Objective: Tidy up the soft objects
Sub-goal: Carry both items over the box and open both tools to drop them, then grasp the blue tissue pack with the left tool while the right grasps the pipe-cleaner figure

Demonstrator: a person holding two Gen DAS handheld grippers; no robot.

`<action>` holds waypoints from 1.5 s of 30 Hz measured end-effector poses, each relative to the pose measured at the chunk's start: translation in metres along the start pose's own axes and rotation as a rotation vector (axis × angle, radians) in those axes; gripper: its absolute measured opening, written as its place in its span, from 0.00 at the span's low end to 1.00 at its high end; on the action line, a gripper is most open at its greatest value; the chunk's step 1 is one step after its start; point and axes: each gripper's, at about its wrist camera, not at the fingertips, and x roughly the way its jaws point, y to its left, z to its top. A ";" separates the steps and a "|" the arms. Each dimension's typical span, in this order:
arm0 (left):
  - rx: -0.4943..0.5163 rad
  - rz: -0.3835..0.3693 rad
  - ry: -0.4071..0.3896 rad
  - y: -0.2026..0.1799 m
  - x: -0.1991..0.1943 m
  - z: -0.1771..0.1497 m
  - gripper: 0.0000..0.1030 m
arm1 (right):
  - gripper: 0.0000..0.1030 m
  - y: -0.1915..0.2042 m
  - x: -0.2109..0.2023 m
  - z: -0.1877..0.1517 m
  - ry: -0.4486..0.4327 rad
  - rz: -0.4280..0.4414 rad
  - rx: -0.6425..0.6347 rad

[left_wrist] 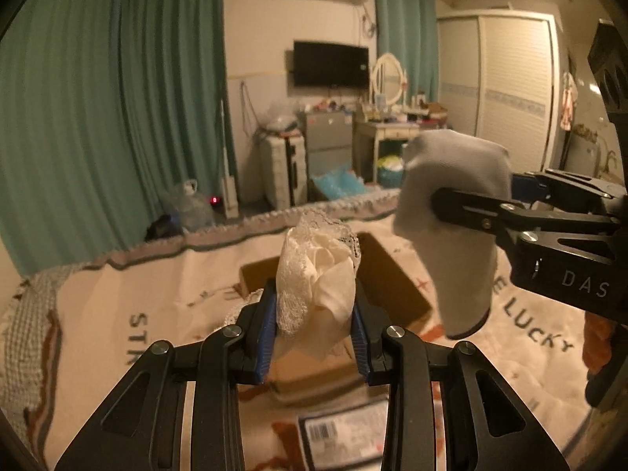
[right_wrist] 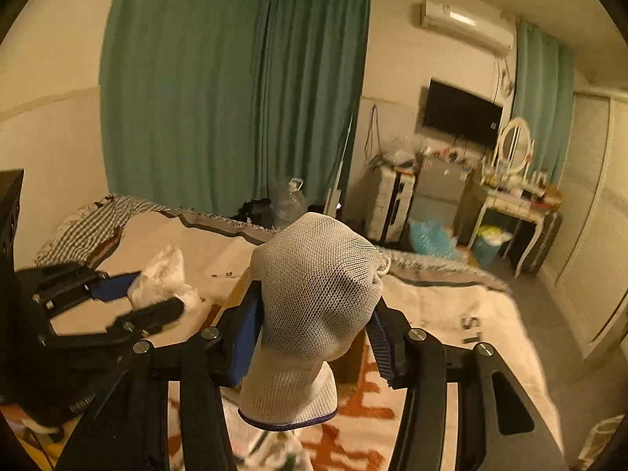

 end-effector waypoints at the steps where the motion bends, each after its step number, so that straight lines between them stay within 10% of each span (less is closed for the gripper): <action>1: 0.002 -0.003 0.024 0.002 0.019 -0.001 0.31 | 0.48 -0.004 0.013 0.000 0.009 0.010 0.009; 8: 0.025 0.047 0.097 0.006 0.096 -0.019 0.36 | 0.50 -0.035 0.117 -0.032 0.108 0.019 0.066; 10: 0.034 0.078 0.110 0.000 0.107 -0.020 0.65 | 0.53 -0.041 0.131 -0.042 0.120 0.009 0.079; 13: 0.011 0.086 0.091 0.000 0.105 -0.022 0.81 | 0.68 -0.049 0.133 -0.051 0.125 -0.015 0.107; 32: -0.006 0.158 -0.162 0.004 -0.141 0.014 0.94 | 1.00 -0.007 -0.131 -0.005 -0.055 -0.049 0.023; 45: -0.093 0.212 0.029 -0.020 -0.082 -0.072 0.94 | 1.00 0.013 -0.079 -0.092 0.094 -0.034 -0.067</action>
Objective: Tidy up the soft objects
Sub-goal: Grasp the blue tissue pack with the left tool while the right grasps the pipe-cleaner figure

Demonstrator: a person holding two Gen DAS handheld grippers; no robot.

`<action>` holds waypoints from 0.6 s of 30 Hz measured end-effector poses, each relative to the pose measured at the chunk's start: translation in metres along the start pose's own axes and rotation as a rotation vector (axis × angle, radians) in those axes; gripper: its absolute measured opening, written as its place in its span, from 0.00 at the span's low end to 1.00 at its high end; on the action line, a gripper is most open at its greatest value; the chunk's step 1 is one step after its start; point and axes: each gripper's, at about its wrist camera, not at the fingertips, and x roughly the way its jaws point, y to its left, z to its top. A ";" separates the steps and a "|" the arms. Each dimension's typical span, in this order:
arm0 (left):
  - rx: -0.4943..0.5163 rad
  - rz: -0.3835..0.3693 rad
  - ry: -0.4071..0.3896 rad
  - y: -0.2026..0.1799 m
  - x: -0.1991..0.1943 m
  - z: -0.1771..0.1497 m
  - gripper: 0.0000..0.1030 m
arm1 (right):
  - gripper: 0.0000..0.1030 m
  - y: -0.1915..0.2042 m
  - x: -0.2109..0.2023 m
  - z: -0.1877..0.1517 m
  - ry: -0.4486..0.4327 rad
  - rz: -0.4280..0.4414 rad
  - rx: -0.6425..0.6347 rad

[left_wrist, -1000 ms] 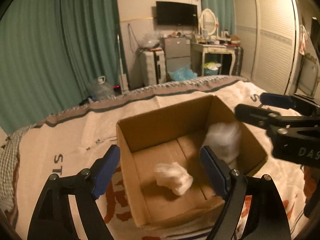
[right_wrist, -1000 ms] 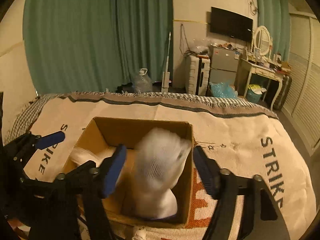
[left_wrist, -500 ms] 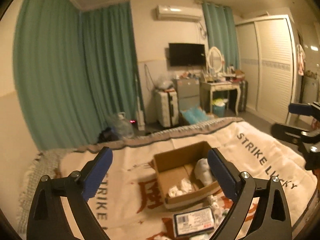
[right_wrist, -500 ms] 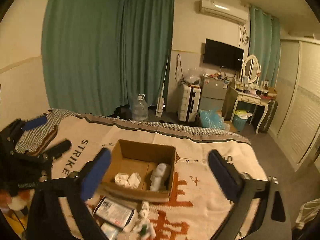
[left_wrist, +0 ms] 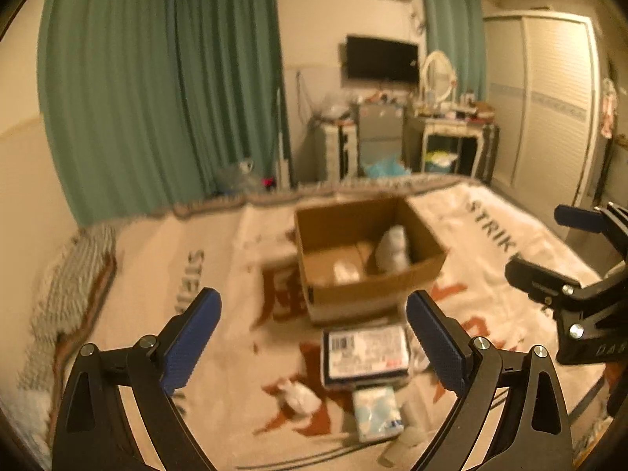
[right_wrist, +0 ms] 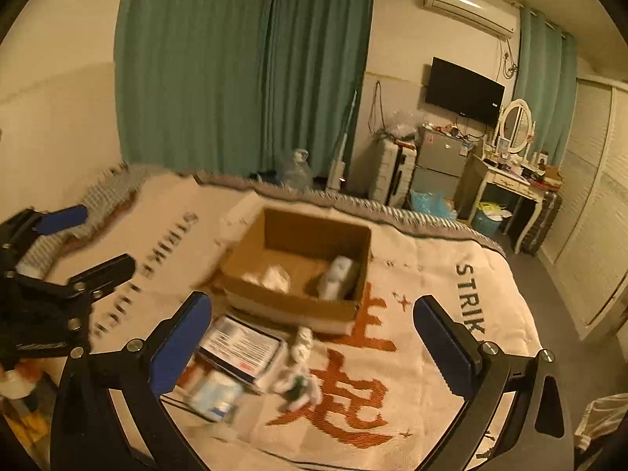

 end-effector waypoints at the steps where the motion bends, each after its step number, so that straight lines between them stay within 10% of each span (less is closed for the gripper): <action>1: -0.008 0.012 0.021 -0.003 0.011 -0.009 0.94 | 1.00 -0.001 0.013 -0.007 0.019 0.013 -0.007; 18: -0.071 0.058 0.341 -0.029 0.109 -0.105 0.92 | 0.93 -0.005 0.171 -0.125 0.332 0.169 0.015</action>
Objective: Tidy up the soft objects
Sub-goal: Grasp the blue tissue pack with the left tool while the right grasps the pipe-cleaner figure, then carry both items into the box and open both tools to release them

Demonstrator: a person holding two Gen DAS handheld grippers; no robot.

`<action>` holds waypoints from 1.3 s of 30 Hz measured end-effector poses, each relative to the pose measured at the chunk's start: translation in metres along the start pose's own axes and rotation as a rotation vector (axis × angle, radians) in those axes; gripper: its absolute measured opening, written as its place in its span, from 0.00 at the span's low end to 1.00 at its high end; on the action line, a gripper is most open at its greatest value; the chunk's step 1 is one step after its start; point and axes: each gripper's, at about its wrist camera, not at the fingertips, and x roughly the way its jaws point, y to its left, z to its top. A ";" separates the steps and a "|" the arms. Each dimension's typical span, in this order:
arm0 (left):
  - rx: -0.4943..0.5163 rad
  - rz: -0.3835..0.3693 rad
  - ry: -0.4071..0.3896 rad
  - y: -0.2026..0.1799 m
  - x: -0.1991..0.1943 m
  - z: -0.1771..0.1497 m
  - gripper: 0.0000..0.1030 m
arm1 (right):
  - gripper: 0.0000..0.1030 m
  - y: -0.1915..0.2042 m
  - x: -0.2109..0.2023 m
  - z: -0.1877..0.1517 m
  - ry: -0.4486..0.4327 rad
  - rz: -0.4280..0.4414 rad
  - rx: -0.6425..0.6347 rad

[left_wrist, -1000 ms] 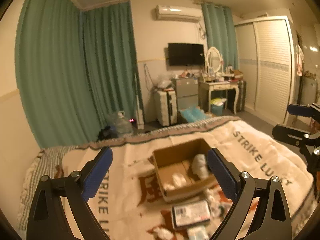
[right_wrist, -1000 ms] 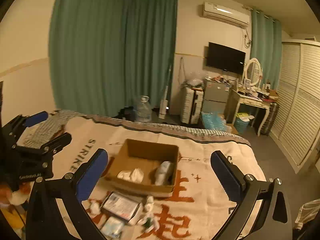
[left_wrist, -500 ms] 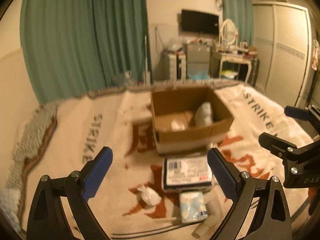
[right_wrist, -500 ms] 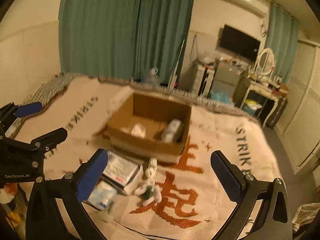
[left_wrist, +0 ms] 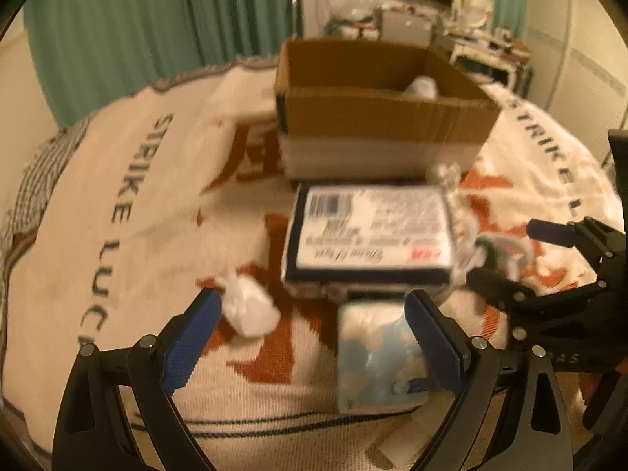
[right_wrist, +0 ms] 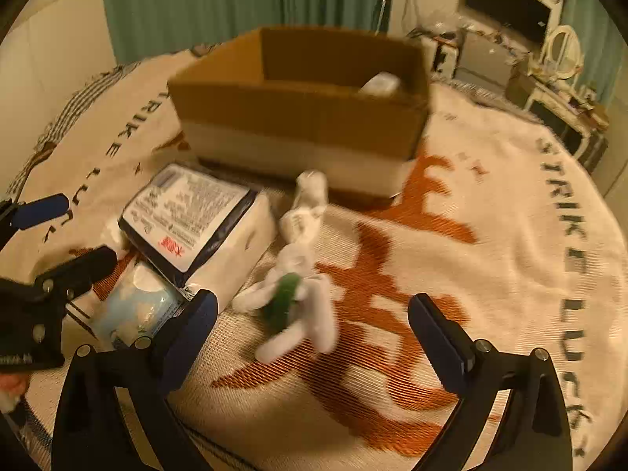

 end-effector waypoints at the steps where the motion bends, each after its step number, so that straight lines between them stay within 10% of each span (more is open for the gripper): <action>1: 0.000 -0.003 0.017 -0.001 0.003 -0.002 0.92 | 0.88 0.001 0.006 -0.001 0.007 0.005 -0.001; 6: 0.012 -0.045 0.073 -0.010 0.013 -0.008 0.87 | 0.48 -0.002 0.018 -0.005 0.046 0.031 0.002; 27: 0.128 -0.165 0.081 -0.034 0.006 -0.012 0.39 | 0.46 -0.006 -0.022 -0.015 0.007 0.022 -0.048; 39: 0.133 -0.237 -0.041 -0.024 -0.043 0.001 0.21 | 0.46 -0.007 -0.096 0.042 -0.127 -0.044 -0.025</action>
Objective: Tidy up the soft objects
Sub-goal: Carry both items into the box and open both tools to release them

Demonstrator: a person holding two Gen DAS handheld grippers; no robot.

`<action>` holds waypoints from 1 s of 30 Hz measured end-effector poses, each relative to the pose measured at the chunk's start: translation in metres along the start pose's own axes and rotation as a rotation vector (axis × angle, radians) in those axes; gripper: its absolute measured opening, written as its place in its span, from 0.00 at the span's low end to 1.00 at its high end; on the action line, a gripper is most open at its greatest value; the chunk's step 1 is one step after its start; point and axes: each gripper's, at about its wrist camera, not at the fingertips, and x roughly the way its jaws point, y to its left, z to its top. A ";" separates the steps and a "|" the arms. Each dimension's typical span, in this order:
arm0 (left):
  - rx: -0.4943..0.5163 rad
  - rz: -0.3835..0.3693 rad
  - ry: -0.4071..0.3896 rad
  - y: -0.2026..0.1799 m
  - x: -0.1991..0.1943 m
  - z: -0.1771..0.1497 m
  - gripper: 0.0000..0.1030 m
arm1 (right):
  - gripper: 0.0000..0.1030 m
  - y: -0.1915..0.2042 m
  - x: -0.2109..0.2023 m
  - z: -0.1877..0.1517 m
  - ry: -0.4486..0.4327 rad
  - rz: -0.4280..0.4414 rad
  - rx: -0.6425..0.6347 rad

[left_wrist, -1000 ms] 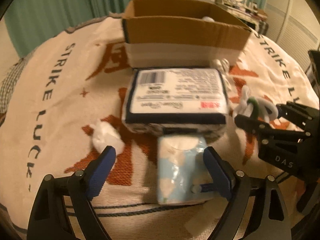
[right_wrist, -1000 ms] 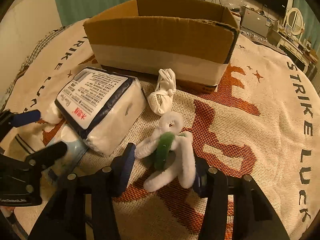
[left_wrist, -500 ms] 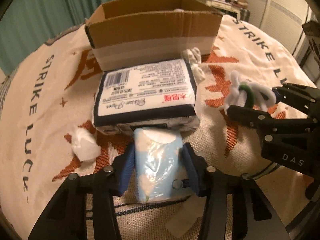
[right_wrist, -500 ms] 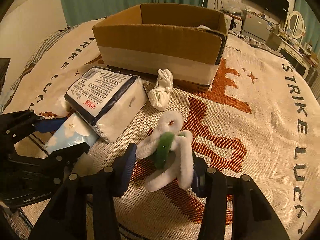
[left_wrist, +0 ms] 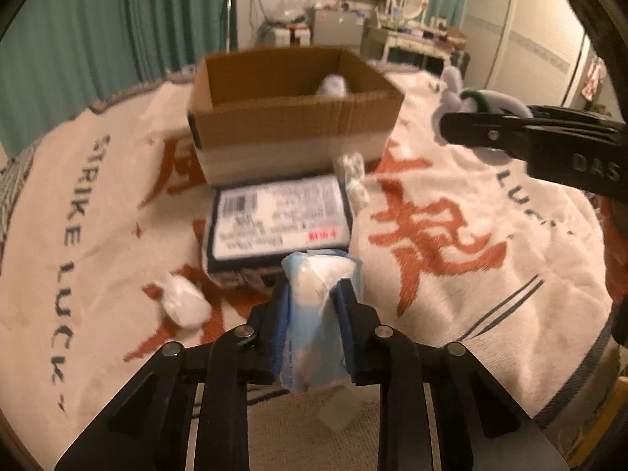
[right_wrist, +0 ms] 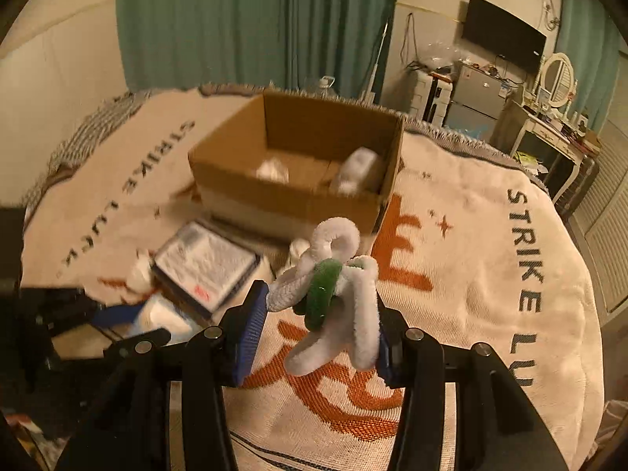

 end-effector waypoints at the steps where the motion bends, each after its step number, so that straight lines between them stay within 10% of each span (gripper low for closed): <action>1: 0.001 -0.003 -0.014 0.001 -0.006 0.004 0.20 | 0.46 0.002 -0.004 0.006 -0.007 -0.003 -0.001; 17: 0.057 0.044 -0.257 0.037 -0.031 0.134 0.20 | 0.46 -0.001 -0.030 0.098 -0.192 -0.019 0.003; 30: 0.087 0.035 -0.200 0.061 0.075 0.175 0.27 | 0.47 -0.026 0.094 0.136 -0.118 -0.027 0.056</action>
